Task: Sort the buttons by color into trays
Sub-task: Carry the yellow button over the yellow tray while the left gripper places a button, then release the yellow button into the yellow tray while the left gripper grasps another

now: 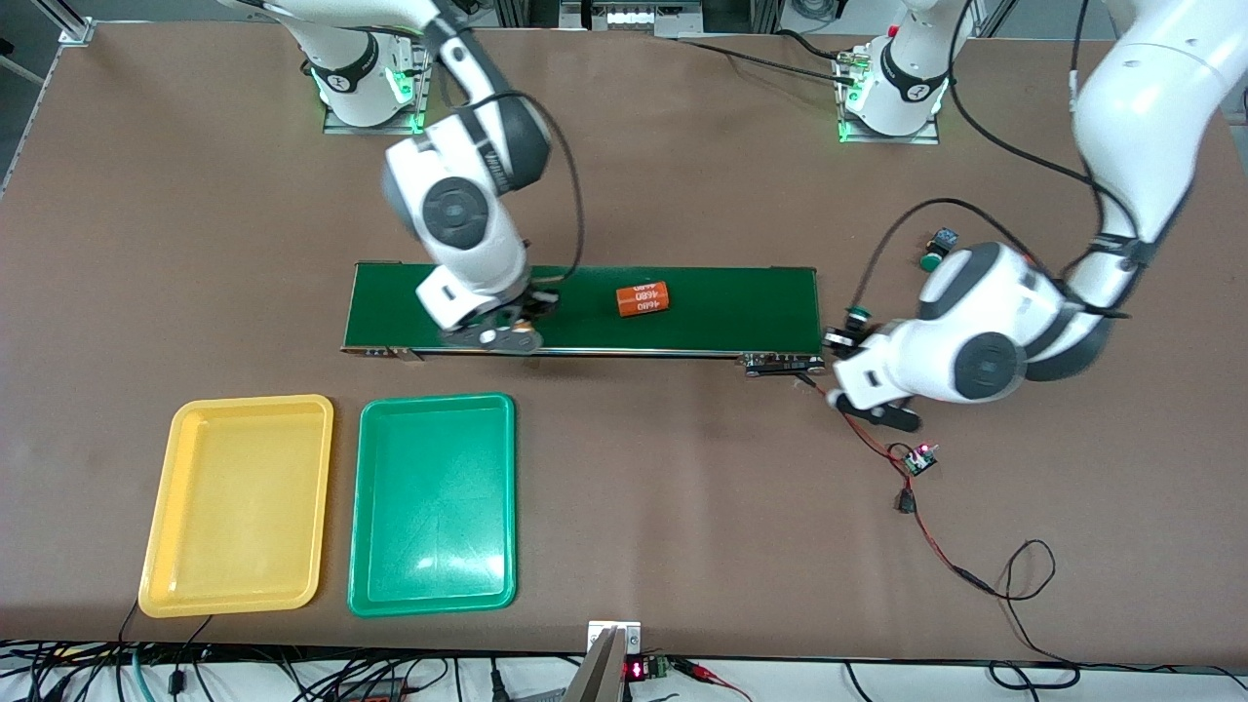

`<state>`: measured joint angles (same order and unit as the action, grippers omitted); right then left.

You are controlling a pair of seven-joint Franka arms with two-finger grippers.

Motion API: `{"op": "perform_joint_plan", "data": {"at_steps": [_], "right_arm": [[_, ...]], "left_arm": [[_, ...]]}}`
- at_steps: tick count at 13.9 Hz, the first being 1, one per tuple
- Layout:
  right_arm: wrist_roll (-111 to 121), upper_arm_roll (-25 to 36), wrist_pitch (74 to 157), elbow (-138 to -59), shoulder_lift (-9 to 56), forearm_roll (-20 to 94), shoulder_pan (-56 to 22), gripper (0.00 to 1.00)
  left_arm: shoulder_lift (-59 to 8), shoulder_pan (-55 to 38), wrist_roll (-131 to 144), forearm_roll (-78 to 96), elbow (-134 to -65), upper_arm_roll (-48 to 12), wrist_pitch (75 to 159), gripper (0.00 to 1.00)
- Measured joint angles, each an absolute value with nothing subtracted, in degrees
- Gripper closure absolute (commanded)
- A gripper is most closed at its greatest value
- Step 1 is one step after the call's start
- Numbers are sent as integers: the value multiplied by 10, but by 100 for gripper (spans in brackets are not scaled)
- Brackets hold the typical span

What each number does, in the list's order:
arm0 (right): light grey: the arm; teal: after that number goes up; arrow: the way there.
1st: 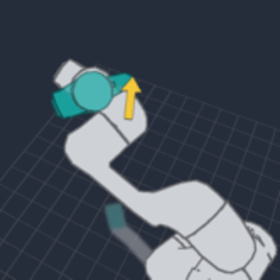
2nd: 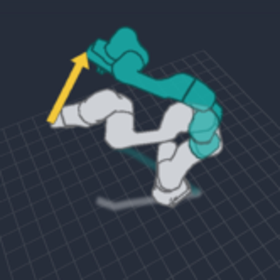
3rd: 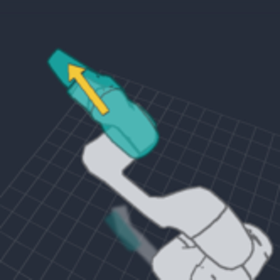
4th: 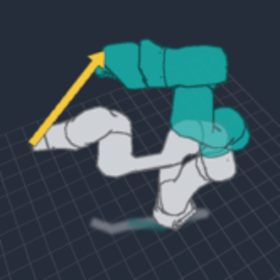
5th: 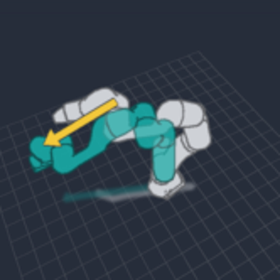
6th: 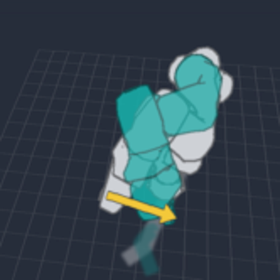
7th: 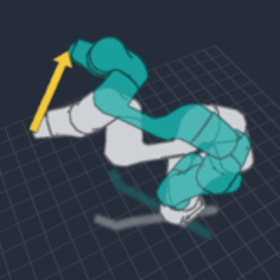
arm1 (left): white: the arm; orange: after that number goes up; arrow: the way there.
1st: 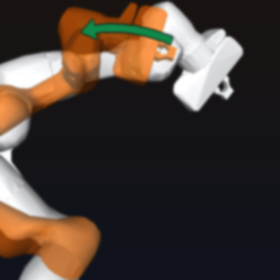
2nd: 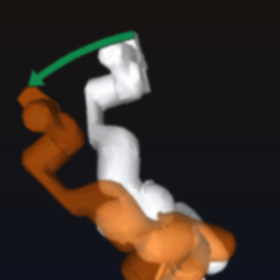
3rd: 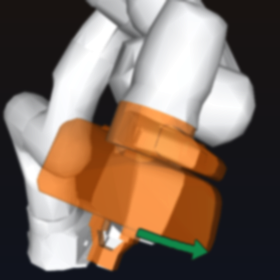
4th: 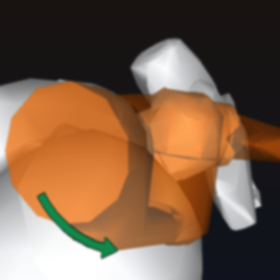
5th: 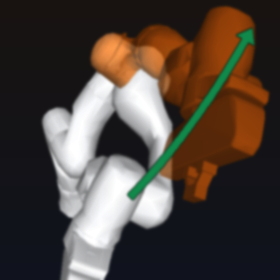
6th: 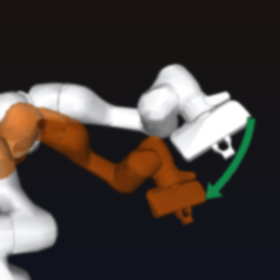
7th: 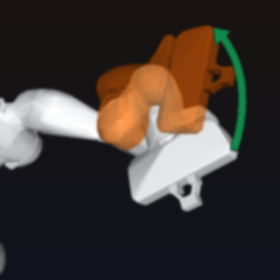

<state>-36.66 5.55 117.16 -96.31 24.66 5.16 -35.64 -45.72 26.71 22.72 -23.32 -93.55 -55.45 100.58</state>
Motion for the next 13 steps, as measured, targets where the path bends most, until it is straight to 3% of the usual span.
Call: {"op": "perform_joint_plan", "data": {"at_steps": [3, 5, 6, 7, 13], "right_arm": [[-308, 59, 1167, -948, 243, 51, -261, 100], [-232, 60, 1166, -940, 248, 51, -194, 100], [-189, 60, 1166, -938, 253, 51, -167, 100], [-150, 60, 1167, -932, 261, 49, -146, 100], [5, 59, 1181, -860, 360, -31, -77, 100]], "left_arm": [[-460, 203, 339, -233, -950, -554, 1026, 77], [-462, 192, 367, -233, -975, -553, 1065, 61], [-462, 193, 370, -233, -984, -551, 1076, 14], [-463, 195, 371, -233, -989, -549, 1082, 0], [-461, 206, 374, -233, -986, -549, 1082, 0]]}}
